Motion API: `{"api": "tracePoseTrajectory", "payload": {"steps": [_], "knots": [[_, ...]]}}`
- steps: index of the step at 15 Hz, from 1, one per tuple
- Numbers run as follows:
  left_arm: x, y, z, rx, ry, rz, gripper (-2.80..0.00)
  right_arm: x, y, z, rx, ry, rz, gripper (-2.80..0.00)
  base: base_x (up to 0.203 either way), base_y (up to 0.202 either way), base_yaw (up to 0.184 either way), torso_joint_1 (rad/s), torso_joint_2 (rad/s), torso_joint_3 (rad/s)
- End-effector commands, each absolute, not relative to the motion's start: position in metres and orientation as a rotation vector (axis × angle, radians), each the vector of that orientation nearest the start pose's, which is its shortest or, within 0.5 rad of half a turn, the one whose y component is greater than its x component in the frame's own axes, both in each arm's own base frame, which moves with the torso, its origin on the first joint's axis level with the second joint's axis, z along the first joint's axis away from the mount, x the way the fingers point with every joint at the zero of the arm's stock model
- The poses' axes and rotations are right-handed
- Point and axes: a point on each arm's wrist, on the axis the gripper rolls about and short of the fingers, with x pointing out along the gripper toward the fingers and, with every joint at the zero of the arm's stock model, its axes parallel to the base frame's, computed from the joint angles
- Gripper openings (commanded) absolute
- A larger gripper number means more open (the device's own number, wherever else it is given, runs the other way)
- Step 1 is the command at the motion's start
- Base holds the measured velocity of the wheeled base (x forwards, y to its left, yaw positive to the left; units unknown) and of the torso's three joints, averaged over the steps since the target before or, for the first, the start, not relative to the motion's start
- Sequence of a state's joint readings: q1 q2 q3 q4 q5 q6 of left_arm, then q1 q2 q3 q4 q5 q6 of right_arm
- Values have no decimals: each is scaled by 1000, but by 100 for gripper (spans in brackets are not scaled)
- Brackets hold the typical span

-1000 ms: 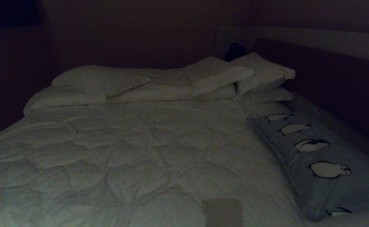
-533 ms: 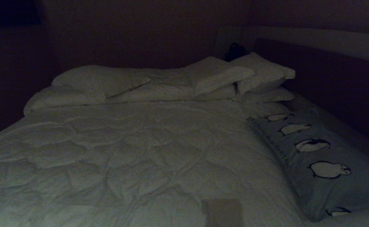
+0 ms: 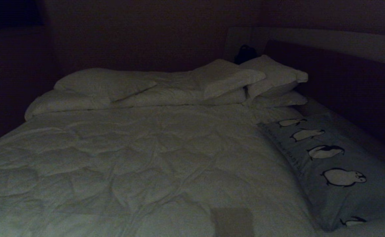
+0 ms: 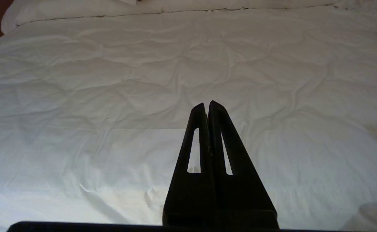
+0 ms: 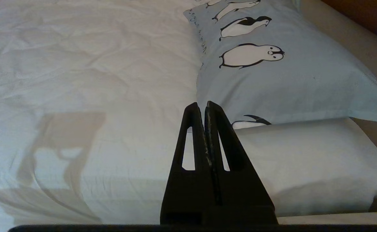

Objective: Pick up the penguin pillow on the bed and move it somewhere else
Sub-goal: Pick up the pillow

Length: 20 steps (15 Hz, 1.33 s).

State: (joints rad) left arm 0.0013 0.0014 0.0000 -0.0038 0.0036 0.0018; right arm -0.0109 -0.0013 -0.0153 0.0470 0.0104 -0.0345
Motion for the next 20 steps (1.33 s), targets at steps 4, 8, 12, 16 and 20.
{"api": "tracePoseTrajectory", "payload": {"steps": [4,8,12,16,20], "knots": [[-23,0,76,2,-2,6,-280,-24,0,75,-33,32,1,-280,0,0,0,0,0,0],[-23,0,76,2,-3,6,-280,-24,1,75,-37,31,1,-280,0,0,0,0,0,0],[-23,0,76,2,-2,6,-280,-25,0,80,-74,17,-3,-280,0,0,0,0,0,0],[-23,0,76,2,-3,6,-280,-37,1,111,-110,-69,-3,-280,0,0,0,0,0,0],[-23,0,76,2,-3,6,-280,-42,1,143,-128,-64,-4,-280,0,0,0,0,0,0]]}}
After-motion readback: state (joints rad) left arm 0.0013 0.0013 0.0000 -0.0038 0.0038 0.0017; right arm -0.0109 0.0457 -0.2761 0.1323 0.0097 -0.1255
